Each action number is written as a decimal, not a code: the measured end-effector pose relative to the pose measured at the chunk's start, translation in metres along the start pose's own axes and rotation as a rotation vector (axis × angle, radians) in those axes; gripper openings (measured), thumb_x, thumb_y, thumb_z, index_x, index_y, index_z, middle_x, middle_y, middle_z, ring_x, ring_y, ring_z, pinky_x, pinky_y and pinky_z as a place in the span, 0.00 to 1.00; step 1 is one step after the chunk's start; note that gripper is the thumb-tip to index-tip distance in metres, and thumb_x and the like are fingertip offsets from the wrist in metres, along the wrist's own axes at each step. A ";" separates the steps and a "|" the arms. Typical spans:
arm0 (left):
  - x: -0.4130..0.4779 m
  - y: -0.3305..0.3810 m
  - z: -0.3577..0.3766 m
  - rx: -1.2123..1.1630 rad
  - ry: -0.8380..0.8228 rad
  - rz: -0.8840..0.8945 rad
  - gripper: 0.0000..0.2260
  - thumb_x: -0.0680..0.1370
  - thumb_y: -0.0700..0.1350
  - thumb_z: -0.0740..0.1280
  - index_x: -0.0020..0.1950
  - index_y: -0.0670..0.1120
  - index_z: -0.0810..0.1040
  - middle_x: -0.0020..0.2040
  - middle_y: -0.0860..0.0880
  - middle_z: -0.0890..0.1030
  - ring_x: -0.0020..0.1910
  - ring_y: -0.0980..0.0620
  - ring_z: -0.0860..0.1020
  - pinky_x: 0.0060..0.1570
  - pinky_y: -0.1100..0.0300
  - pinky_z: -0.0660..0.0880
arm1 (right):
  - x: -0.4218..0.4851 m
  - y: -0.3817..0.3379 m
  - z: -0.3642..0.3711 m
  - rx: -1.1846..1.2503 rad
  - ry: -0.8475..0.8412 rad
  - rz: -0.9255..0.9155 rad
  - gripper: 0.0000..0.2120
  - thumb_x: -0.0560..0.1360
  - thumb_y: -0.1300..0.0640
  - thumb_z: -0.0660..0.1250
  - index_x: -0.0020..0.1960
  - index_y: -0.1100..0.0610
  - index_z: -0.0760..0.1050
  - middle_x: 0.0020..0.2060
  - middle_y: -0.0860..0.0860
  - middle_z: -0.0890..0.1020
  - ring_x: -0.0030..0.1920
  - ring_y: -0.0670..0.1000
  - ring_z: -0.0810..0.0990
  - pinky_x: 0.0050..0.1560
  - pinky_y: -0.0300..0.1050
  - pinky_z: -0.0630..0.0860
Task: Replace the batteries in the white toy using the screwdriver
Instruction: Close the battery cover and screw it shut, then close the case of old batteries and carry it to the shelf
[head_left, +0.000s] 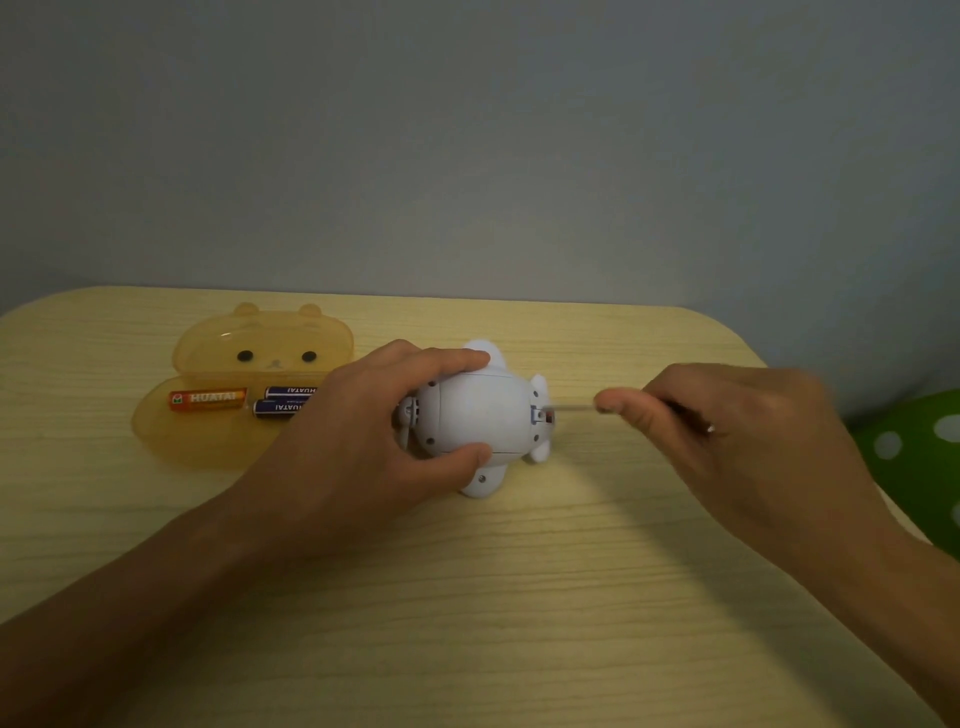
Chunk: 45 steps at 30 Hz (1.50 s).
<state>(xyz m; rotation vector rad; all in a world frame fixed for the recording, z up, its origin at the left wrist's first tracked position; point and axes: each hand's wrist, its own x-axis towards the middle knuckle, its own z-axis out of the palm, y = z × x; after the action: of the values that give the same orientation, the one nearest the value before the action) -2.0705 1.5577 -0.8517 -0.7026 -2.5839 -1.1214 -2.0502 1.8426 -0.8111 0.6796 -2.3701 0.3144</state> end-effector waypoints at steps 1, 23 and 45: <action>0.000 0.000 0.000 0.002 -0.004 -0.002 0.32 0.69 0.66 0.70 0.73 0.60 0.75 0.59 0.62 0.78 0.58 0.60 0.78 0.52 0.58 0.81 | 0.002 0.002 -0.002 0.040 0.028 0.041 0.27 0.80 0.40 0.63 0.34 0.59 0.82 0.23 0.53 0.78 0.22 0.57 0.76 0.26 0.49 0.74; -0.002 0.015 -0.004 -0.034 -0.029 -0.049 0.33 0.70 0.69 0.65 0.74 0.61 0.73 0.65 0.67 0.79 0.59 0.68 0.79 0.56 0.66 0.79 | -0.020 0.029 0.027 0.203 -0.274 0.363 0.03 0.74 0.48 0.74 0.45 0.46 0.85 0.42 0.40 0.83 0.45 0.41 0.80 0.46 0.35 0.73; -0.002 -0.098 -0.108 0.114 0.219 -0.661 0.29 0.73 0.55 0.78 0.73 0.55 0.76 0.56 0.53 0.81 0.53 0.50 0.80 0.53 0.52 0.76 | 0.085 -0.056 0.051 0.310 -0.209 0.281 0.09 0.76 0.46 0.72 0.51 0.49 0.85 0.46 0.41 0.84 0.51 0.45 0.78 0.56 0.48 0.76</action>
<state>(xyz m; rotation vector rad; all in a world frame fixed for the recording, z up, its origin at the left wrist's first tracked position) -2.1166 1.4192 -0.8402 0.3217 -2.7137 -1.1115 -2.1022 1.7434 -0.7931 0.5364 -2.6494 0.7787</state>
